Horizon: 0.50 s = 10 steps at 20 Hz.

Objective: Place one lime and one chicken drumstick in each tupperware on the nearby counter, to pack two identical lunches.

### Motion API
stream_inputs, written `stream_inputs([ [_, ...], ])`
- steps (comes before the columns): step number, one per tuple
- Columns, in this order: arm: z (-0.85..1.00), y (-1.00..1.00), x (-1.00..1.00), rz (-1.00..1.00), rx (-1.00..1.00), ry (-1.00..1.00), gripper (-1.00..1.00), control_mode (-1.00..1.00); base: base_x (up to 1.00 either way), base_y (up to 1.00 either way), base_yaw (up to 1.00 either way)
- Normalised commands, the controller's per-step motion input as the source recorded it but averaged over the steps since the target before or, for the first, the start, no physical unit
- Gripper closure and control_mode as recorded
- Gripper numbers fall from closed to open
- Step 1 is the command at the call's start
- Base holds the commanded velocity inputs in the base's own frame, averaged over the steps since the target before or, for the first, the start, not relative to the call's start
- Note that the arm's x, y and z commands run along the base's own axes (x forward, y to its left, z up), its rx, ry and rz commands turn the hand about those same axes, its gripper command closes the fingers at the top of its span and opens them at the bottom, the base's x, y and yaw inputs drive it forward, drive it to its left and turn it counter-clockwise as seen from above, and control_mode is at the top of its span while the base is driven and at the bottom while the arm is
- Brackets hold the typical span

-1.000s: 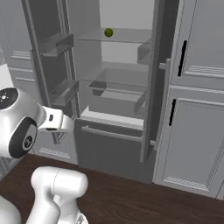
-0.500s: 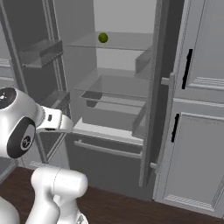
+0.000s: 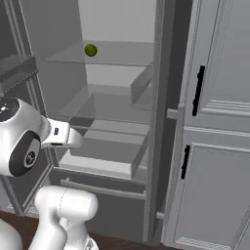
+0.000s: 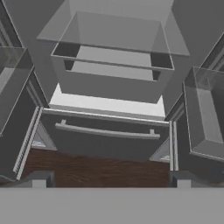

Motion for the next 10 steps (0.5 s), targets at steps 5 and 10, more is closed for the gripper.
stream_inputs([
  [5, 0.00, 0.00, 0.00, 0.00, 0.00, 0.00, -1.00, 1.00, 0.71, 0.08, -0.18],
  [10, 0.00, 0.00, 0.00, 0.00, 0.00, 0.00, -1.00, 1.00, 0.64, 0.13, -0.04],
])
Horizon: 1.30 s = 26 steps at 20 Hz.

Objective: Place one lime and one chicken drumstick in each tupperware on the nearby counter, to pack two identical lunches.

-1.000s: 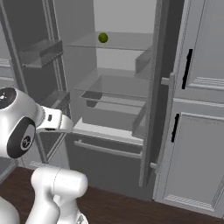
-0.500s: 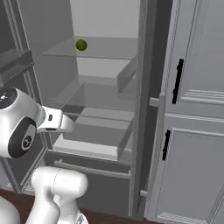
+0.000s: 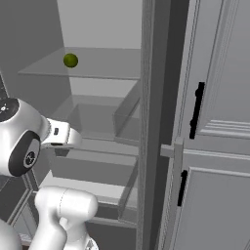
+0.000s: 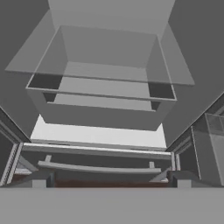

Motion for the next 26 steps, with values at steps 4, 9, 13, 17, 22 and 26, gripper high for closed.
stream_inputs([
  [4, 0.03, 0.15, 0.21, 0.00, 0.00, -0.06, -1.00, -1.00, 0.00, 0.00, 0.00],
  [9, 0.52, 0.23, 0.03, 0.00, -0.01, -0.26, -1.00, -1.00, 0.00, 0.00, 0.00],
  [13, 0.58, 0.08, 0.14, 0.00, 0.07, -0.17, -1.00, -1.00, 0.00, 0.00, 0.00],
  [17, 0.61, 0.01, 0.31, 0.01, 0.13, -0.08, -1.00, -1.00, 0.00, 0.00, 0.00],
  [22, 0.51, 0.19, 0.36, 0.06, 0.05, -0.09, -1.00, -1.00, 0.00, 0.00, 0.00],
  [26, 0.40, 0.23, 0.25, 0.10, 0.00, -0.06, -1.00, -1.00, 0.00, 0.00, 0.00],
])
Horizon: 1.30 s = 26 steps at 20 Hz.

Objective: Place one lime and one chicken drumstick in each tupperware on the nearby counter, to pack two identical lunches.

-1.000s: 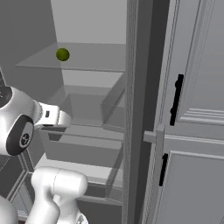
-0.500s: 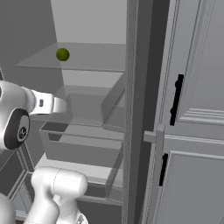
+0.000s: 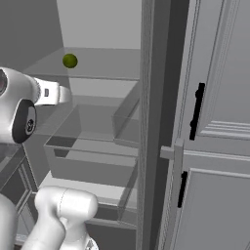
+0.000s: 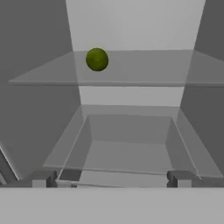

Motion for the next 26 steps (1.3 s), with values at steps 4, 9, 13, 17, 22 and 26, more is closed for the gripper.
stream_inputs([
  [4, 0.44, 0.33, 0.39, 0.10, 0.00, -0.01, -1.00, -1.00, 0.00, 0.00, 0.00],
  [9, 0.34, 0.21, 0.45, 0.02, 0.00, 0.02, -1.00, -1.00, 0.00, 0.00, 0.00],
  [13, 0.04, 0.05, 0.48, 0.00, 0.00, 0.08, -1.00, -1.00, 0.00, 0.00, 0.00],
  [17, 0.00, 0.18, 0.73, 0.00, 0.00, 0.14, -1.00, -1.00, 0.00, 0.00, 0.00],
  [22, -0.02, 0.31, 0.96, 0.00, 0.00, 0.14, -1.00, -1.00, 0.00, 0.00, 0.00],
  [26, -0.09, 0.23, 0.95, 0.00, 0.00, 0.04, -1.00, -1.00, 0.00, 0.00, 0.00],
])
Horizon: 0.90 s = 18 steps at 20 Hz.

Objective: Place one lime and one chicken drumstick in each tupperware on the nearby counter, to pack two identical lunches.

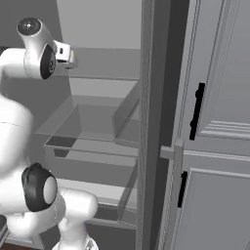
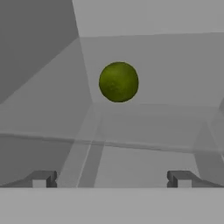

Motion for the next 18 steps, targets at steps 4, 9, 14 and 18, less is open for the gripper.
stream_inputs([
  [4, -0.16, 0.10, 0.83, 0.00, 0.00, 0.00, -1.00, -1.00, 0.00, 0.00, 0.00],
  [9, -0.26, 0.08, 0.71, 0.00, 0.00, 0.00, -1.00, -1.00, 0.00, 0.00, 0.00],
  [14, -0.12, 0.08, 0.70, 0.00, 0.00, 0.00, -1.00, -1.00, 0.00, 0.00, 0.00],
  [18, -0.10, 0.14, 0.68, 0.00, 0.00, 0.00, -1.00, -1.00, 0.00, 0.00, 0.00],
])
